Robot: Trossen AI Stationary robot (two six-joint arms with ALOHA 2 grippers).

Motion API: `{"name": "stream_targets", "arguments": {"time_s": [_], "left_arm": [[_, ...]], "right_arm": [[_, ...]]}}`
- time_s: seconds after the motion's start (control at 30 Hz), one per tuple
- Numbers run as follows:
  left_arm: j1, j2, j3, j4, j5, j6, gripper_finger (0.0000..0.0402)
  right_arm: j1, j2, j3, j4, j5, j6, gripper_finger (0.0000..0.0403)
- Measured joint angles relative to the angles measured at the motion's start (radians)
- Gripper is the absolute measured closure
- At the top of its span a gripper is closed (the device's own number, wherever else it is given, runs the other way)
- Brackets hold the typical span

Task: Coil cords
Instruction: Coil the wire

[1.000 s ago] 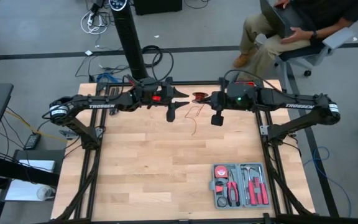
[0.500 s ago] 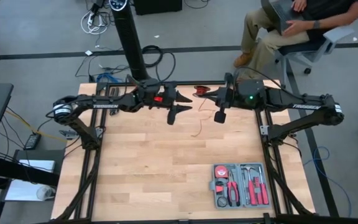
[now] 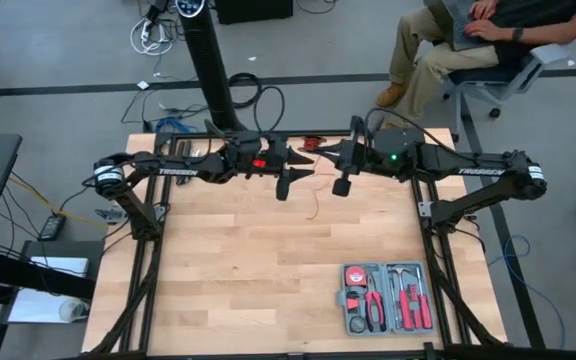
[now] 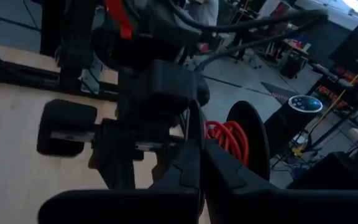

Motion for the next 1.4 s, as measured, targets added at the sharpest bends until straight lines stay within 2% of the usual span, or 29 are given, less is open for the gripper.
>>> {"name": "stream_targets", "arguments": {"time_s": [0.17, 0.27, 0.37, 0.43, 0.47, 0.67, 0.9, 1.1, 1.4], "left_arm": [[-0.001, 0.013, 0.0, 0.012, -0.005, 0.001, 0.0254], [-0.002, 0.014, 0.0, 0.001, -0.058, 0.011, 0.0267], [0.0, 0.014, 0.0, -0.01, -0.1, 0.047, 0.0322], [0.003, 0.014, 0.0, -0.023, -0.1, 0.053, 0.0375], [0.006, 0.014, 0.0, -0.023, -0.099, 0.054, 0.0387], [0.03, -0.009, 0.001, -0.104, -0.083, 0.103, 0.0398], [0.046, -0.054, 0.039, -0.26, -0.034, 0.17, 0.04], [0.041, -0.067, 0.072, -0.365, -0.024, 0.228, 0.04], [0.023, -0.08, 0.075, -0.411, -0.019, 0.378, 0.0401]], "right_arm": [[0.0, 0.019, 0.001, 0.053, 0.0, -0.025, 0.0403], [0.0, 0.03, 0.0, 0.059, 0.0, -0.034, 0.0403], [0.0, 0.032, 0.0, 0.038, 0.007, -0.035, 0.0403], [0.0, 0.032, 0.0, 0.02, 0.024, -0.035, 0.0403], [0.0, 0.031, 0.0, 0.005, 0.031, -0.031, 0.0403], [0.0, -0.001, 0.0, -0.098, 0.044, 0.002, 0.0403], [-0.009, -0.016, 0.0, -0.257, 0.004, 0.061, 0.0403], [-0.043, -0.016, 0.0, -0.277, -0.107, 0.11, 0.0403], [-0.093, -0.016, 0.0, -0.376, -0.252, 0.186, 0.0403]]}}
